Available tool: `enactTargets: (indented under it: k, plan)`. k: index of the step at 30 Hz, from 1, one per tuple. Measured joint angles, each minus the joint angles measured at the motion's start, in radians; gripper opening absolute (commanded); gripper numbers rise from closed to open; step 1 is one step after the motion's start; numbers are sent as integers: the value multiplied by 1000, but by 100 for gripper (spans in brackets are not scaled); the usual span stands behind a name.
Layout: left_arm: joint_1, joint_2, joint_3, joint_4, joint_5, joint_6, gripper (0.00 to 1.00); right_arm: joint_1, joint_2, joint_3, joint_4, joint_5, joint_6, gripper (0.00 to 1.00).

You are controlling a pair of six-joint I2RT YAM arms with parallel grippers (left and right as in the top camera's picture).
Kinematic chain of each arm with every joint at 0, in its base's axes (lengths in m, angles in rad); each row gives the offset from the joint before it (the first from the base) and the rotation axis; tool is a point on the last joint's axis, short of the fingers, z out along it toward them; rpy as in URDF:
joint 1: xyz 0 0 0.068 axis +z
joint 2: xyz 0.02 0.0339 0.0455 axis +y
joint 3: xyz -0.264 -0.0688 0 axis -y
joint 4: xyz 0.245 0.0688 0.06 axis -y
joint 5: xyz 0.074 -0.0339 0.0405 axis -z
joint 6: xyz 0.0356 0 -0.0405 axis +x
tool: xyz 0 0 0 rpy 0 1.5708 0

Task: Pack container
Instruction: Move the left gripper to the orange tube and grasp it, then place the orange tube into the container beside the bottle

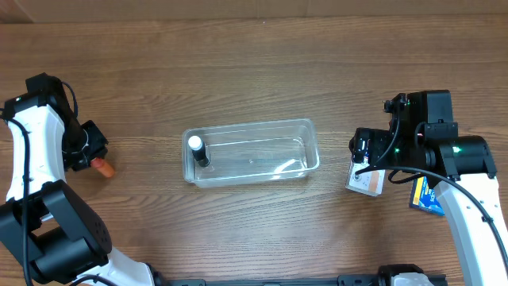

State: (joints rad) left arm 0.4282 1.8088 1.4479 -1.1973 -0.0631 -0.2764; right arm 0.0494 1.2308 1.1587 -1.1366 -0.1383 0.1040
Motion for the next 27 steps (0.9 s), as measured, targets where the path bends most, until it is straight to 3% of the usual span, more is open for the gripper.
enactTargets:
  k: [3,8,11,17,21,27]
  plan:
    - [0,0,0,-12,0,0,4,0,0,0,0,0,0,100]
    - [-11,-2,7,-60,0,3,4,0,0,0,-1,0,0,100]
    - [-95,-97,37,-115,27,3,4,0,0,0,0,0,0,100]
    - [-487,-504,107,-196,103,-66,4,0,0,0,0,0,0,100]
    - [-649,-476,63,-198,105,-132,4,0,0,0,-1,0,0,100]
    - [-723,-367,-147,-80,105,-183,4,0,0,0,0,0,0,100]
